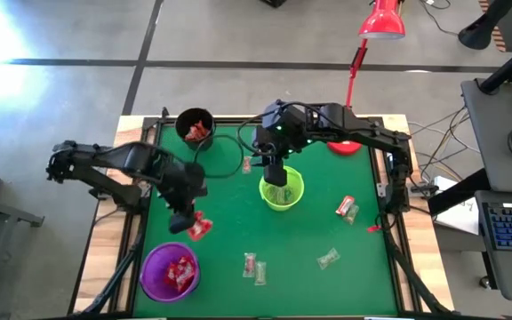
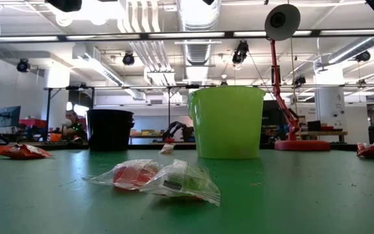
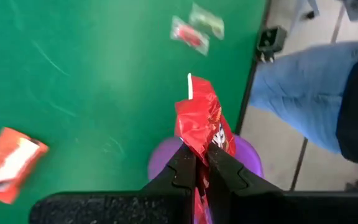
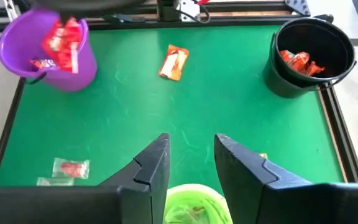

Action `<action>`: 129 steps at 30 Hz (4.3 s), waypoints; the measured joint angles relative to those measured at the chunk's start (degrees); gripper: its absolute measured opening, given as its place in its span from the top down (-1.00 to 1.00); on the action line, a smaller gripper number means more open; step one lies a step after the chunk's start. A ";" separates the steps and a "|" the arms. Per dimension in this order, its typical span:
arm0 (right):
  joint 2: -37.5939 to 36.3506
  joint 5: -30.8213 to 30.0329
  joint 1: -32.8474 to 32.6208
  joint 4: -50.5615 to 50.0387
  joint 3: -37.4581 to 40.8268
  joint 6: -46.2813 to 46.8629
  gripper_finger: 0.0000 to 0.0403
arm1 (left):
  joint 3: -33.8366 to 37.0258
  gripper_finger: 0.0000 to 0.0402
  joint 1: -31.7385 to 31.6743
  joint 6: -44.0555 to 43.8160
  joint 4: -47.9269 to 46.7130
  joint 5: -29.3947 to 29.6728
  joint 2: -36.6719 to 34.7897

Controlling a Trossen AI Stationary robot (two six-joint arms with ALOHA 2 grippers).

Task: Sort candy
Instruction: Put the red candy into the violet bucket, then put the orange chocolate into the black bucket

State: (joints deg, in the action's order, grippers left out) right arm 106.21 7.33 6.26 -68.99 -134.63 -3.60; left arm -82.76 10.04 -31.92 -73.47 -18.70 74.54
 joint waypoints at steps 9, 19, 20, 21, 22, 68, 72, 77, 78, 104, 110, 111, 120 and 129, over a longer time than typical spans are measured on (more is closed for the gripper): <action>0.00 0.02 0.04 0.06 0.00 3.78 0.46 | 0.00 1.00 15.39 -14.46 0.01 0.06 0.08; 0.02 0.05 0.00 -0.22 0.00 5.84 0.46 | 0.00 1.00 28.92 -25.88 0.11 1.22 3.56; 0.02 0.07 0.00 -0.22 0.00 6.38 0.47 | 0.00 1.00 29.50 -25.88 0.13 1.21 4.13; 0.02 0.09 0.00 -0.22 0.00 6.81 0.47 | 0.00 1.00 30.03 -25.84 0.13 1.19 4.65; 0.02 0.07 0.00 -0.22 0.00 7.04 0.47 | 0.00 1.00 30.47 -25.77 0.13 1.14 5.21; 0.79 -11.12 0.22 -2.93 0.02 1.46 0.13 | 2.05 0.54 20.05 -19.44 -16.46 47.26 -5.34; 0.79 -17.67 0.99 -2.09 0.04 -0.49 0.13 | 6.56 0.54 15.43 -15.87 -16.54 45.59 -6.22; 0.79 -17.61 3.99 -2.37 0.04 -2.59 0.13 | 13.64 0.54 9.05 -12.33 -15.64 40.43 -7.97; 0.79 -17.44 4.68 -2.39 0.04 -3.16 0.13 | 15.04 0.54 7.79 -11.31 -15.00 39.65 -8.21; 0.79 -11.60 15.92 -2.78 0.04 -8.93 0.13 | 38.45 0.54 -3.98 28.08 7.81 27.03 -7.39; 0.79 -11.60 15.91 -2.77 0.04 -9.07 0.13 | 38.27 0.54 -5.15 28.82 9.83 26.63 -4.26; 0.79 -11.60 15.91 -2.76 0.04 -9.07 0.13 | 38.27 0.54 -5.35 28.94 10.63 26.10 -3.69; 0.76 -11.60 15.91 -2.78 0.04 -9.07 0.13 | 34.58 0.54 -5.76 26.67 7.90 26.55 1.94; 0.76 -11.60 15.91 -4.99 0.07 -8.96 0.13 | 30.52 0.41 -5.76 25.29 3.33 26.74 4.59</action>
State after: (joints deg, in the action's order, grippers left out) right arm 106.98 -4.27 22.17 -73.98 -134.56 -12.56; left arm -52.24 4.27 -6.63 -70.14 8.04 79.13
